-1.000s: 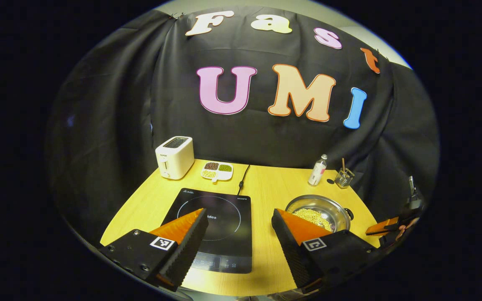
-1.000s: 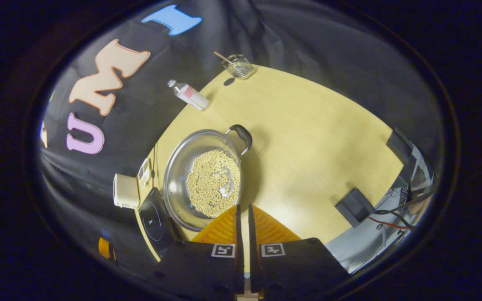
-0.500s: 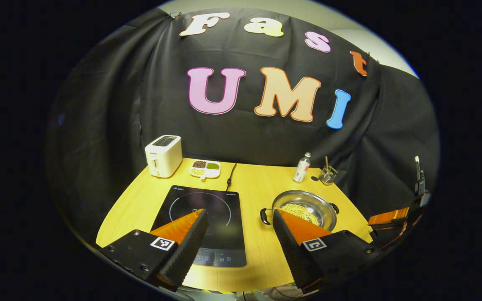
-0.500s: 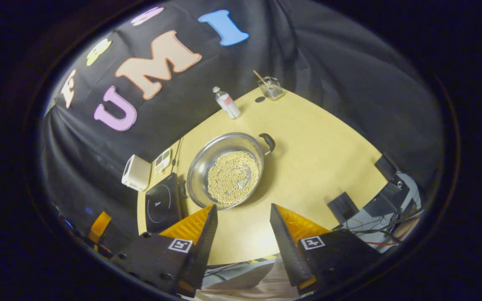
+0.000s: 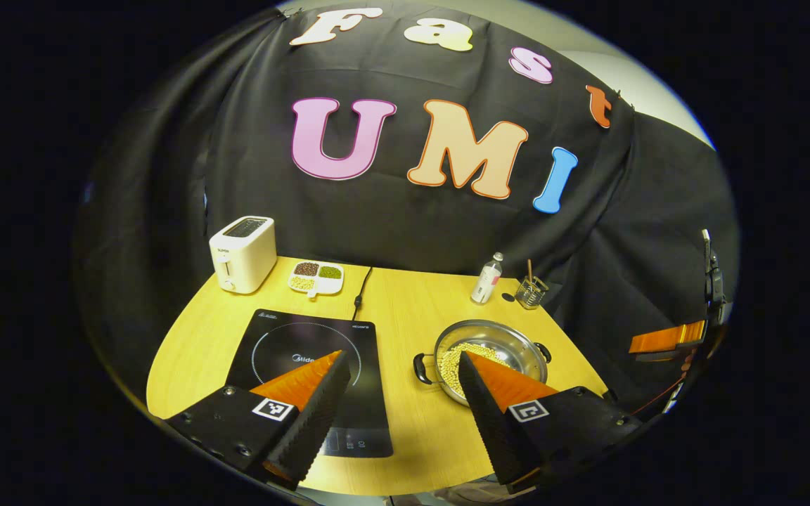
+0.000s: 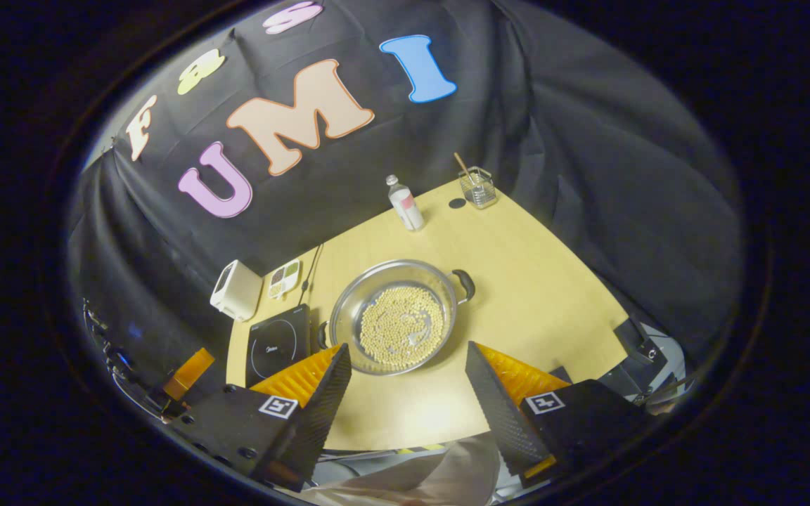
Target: First push the handle of the pot to place it horizontally, then grasp the pot with both hands and set it on the induction cooktop.
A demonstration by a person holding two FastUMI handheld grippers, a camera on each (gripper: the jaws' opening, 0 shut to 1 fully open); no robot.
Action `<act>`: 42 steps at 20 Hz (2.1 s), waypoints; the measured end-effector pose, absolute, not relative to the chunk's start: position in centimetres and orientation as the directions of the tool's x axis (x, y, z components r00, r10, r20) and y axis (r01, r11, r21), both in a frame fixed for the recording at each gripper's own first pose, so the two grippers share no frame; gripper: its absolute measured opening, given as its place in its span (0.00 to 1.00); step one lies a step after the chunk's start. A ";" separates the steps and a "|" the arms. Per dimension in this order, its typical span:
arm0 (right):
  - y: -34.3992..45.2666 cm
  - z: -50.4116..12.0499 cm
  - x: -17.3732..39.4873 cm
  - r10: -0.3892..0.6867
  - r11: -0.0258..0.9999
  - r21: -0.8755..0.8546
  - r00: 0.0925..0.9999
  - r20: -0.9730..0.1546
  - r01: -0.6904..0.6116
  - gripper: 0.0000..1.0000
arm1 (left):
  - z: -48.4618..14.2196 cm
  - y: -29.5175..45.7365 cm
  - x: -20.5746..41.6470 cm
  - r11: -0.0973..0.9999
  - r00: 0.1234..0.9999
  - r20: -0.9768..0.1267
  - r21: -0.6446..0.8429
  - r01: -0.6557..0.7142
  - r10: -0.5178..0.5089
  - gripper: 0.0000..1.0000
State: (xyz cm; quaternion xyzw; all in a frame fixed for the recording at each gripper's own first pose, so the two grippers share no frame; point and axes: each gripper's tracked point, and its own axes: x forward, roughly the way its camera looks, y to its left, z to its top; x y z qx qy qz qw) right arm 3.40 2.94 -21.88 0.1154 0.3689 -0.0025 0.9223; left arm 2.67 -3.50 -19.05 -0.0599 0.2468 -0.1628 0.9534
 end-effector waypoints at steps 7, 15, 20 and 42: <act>1.0 -22.5 10.9 0.093 0.974 0.209 0.694 -0.714 0.085 1.00 | -21.2 -7.2 6.7 0.930 0.776 -0.520 -0.275 0.243 -0.357 0.95; -0.4 -30.6 16.9 0.159 0.973 0.220 0.509 -0.846 0.062 0.94 | -26.4 -10.9 9.2 0.936 0.668 -0.661 -0.305 0.177 -0.342 0.96; -1.8 -36.3 19.1 0.179 0.979 0.202 0.371 -0.911 0.026 0.94 | -30.6 -12.0 9.6 0.952 0.567 -0.767 -0.275 0.135 -0.302 0.96; -0.1 -47.4 20.8 0.319 0.947 0.321 0.060 -0.946 0.022 0.68 | -42.9 -14.3 10.7 0.967 0.224 -0.941 -0.243 0.071 -0.253 0.89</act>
